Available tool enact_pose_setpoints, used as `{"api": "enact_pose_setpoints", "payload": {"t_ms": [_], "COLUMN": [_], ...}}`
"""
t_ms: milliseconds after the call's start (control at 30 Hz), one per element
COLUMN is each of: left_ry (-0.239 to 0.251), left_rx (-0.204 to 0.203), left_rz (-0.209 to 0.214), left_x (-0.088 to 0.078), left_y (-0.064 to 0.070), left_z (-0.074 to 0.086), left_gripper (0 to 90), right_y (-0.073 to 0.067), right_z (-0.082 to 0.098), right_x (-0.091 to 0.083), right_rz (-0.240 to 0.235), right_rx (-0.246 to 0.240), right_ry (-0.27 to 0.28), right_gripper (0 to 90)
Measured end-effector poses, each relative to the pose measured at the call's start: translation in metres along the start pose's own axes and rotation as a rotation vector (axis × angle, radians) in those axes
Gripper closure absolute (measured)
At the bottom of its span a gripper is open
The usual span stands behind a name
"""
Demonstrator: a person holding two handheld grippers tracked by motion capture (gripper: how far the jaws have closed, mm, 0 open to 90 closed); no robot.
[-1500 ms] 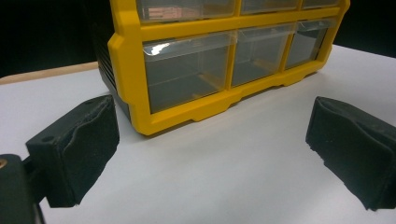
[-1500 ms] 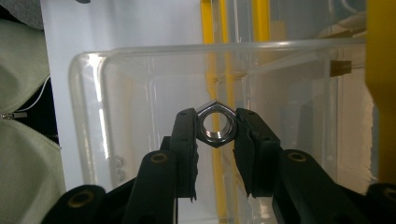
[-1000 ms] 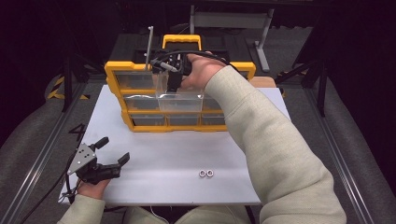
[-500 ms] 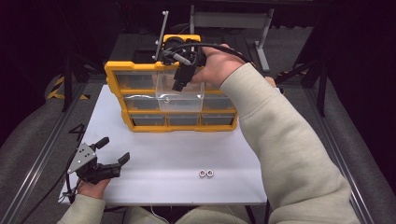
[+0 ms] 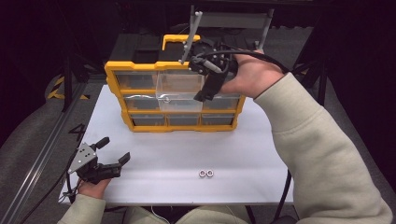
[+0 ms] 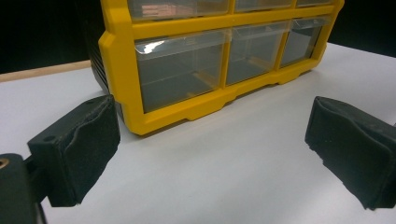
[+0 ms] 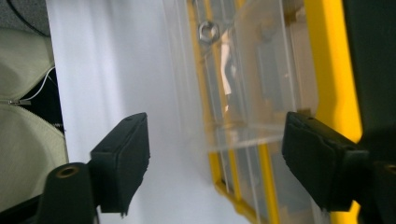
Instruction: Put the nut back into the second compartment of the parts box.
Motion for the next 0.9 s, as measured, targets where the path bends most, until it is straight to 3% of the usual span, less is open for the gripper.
{"api": "enact_pose_setpoints", "payload": {"t_ms": [333,600,900], "left_ry": [0.001,0.003,0.01], "left_rx": [0.006,0.006,0.007], "left_rz": [0.008,0.001,-0.004], "left_x": [0.002,0.0,-0.001], "left_y": [0.002,0.0,0.0], "left_z": [-0.001,-0.001,-0.002], "left_gripper": [3.7,3.7,3.6], "right_y": [-0.028,-0.05,-0.064], "right_z": [0.035,0.055,0.071], "right_x": [0.011,0.039,0.07], "right_rz": [0.024,0.012,0.022], "right_rx": [0.02,0.034,0.05], "right_ry": [0.013,0.023,0.026], "right_gripper": [19.6,19.9,20.5]}}
Point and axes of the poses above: each handheld gripper's, and its own axes: x roughly forward along the jaws, z roughly out of its underside, y roughly to its right, the point moved 10 cm from there along x, roughly forward along the jaws, and after that the axes turned 2 degrees about -x, right-handed, at the moved point
